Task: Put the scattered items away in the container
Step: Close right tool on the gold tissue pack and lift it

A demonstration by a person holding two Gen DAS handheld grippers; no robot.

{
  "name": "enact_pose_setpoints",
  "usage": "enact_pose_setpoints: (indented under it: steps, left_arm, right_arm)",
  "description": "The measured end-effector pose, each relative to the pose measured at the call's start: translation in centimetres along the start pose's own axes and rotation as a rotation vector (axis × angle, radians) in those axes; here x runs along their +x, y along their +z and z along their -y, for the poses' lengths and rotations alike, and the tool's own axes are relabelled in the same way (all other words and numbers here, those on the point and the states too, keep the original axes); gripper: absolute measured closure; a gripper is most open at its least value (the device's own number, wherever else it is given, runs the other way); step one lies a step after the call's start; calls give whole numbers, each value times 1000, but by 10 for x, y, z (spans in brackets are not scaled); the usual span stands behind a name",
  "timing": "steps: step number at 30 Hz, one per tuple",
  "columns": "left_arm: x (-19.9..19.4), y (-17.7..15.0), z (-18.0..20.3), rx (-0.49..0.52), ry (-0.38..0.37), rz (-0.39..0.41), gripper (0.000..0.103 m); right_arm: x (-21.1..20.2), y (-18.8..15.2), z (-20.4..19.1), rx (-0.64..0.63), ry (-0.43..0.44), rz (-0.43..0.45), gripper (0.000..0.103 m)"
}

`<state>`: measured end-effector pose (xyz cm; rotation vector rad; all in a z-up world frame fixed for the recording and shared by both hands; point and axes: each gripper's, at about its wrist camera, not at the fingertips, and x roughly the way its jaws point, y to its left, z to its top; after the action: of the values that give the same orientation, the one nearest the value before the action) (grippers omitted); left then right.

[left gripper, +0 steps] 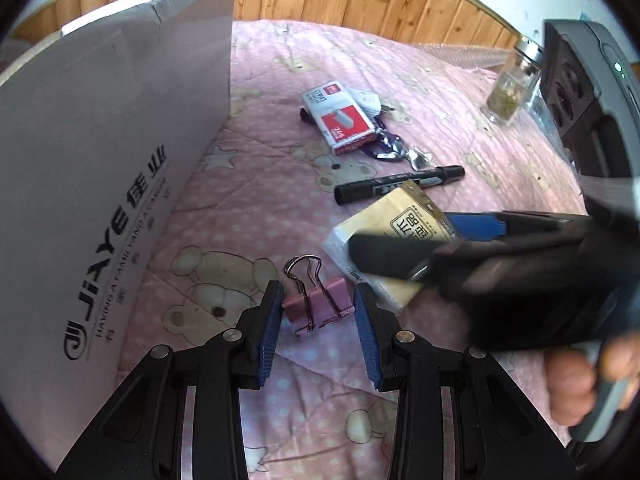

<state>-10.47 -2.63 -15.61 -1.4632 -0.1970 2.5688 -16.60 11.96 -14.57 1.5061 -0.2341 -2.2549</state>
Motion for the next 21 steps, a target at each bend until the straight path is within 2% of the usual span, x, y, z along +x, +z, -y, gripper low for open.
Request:
enact_pose_setpoints:
  steps: [3, 4, 8, 12, 17, 21]
  left_arm:
    - [3, 2, 3, 4, 4, -9, 66]
    - [2, 1, 3, 13, 7, -8, 66]
    - [2, 0, 7, 9, -32, -24, 66]
    - [0, -4, 12, 16, -5, -45, 66]
    - [-7, -9, 2, -44, 31, -66, 66]
    - [-6, -12, 4, -22, 48, -62, 66]
  right_arm:
    - [8, -6, -23, -141, -99, 5, 9]
    - [9, -6, -26, -153, -122, 11, 11]
    - [8, -1, -19, -107, -91, -11, 12]
    - [0, -3, -11, -96, -87, -14, 12]
    - [2, -7, -22, -185, -190, -51, 16]
    - [8, -14, -31, -280, -282, -45, 16]
